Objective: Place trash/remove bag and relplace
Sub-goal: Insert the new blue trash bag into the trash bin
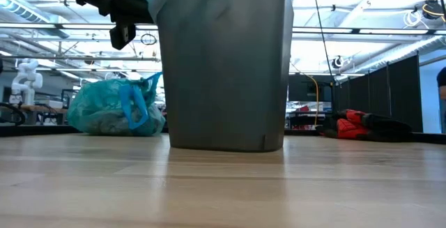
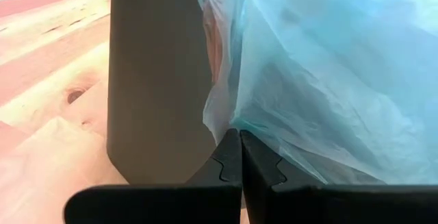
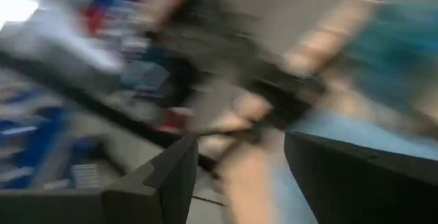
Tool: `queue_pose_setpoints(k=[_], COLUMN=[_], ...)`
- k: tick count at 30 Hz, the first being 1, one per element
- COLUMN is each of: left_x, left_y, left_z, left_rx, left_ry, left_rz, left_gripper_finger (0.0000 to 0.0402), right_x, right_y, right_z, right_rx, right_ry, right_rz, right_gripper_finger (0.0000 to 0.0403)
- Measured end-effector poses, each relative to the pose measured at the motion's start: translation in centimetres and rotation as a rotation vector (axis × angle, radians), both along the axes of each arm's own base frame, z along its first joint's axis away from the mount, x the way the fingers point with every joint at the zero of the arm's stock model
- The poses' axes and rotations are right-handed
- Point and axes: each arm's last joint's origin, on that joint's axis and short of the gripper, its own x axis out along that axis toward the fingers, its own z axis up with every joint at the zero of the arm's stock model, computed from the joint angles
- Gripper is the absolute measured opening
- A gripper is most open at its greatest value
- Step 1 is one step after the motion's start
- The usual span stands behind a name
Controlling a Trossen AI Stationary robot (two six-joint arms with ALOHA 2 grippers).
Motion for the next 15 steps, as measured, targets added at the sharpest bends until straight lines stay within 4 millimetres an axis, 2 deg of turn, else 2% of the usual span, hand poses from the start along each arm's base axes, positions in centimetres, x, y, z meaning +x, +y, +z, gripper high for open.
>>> queue_pose_setpoints(k=[4,6,8,11,15], left_x=[0.0,0.0,0.0,0.0,0.1], left_y=[0.0,0.0,0.2,0.6,1.3], left_z=[0.0,0.0,0.0,0.0,0.1], left_rx=[-0.003,-0.003,-0.010,-0.028,-0.029], left_ry=[0.000,0.000,0.000,-0.002,-0.009], left_rz=[-0.002,-0.001,0.009,0.036,0.071], left_gripper_finger=[0.0000,0.0000,0.0000,0.0000,0.0000], right_x=[-4.9,-6.3,-6.7,-5.9,-5.1], right_y=[0.1,0.1,0.2,0.4,0.2], right_z=[-1.8,-2.8,-3.4,-3.8,-4.8], right_rx=[0.011,0.016,0.023,0.015,-0.023], right_ry=[0.317,0.452,0.520,0.537,0.610], right_rz=[-0.220,-0.314,-0.354,-0.350,-0.358], right_gripper_finger=[0.0211,0.0210,0.0210,0.0205,0.0156])
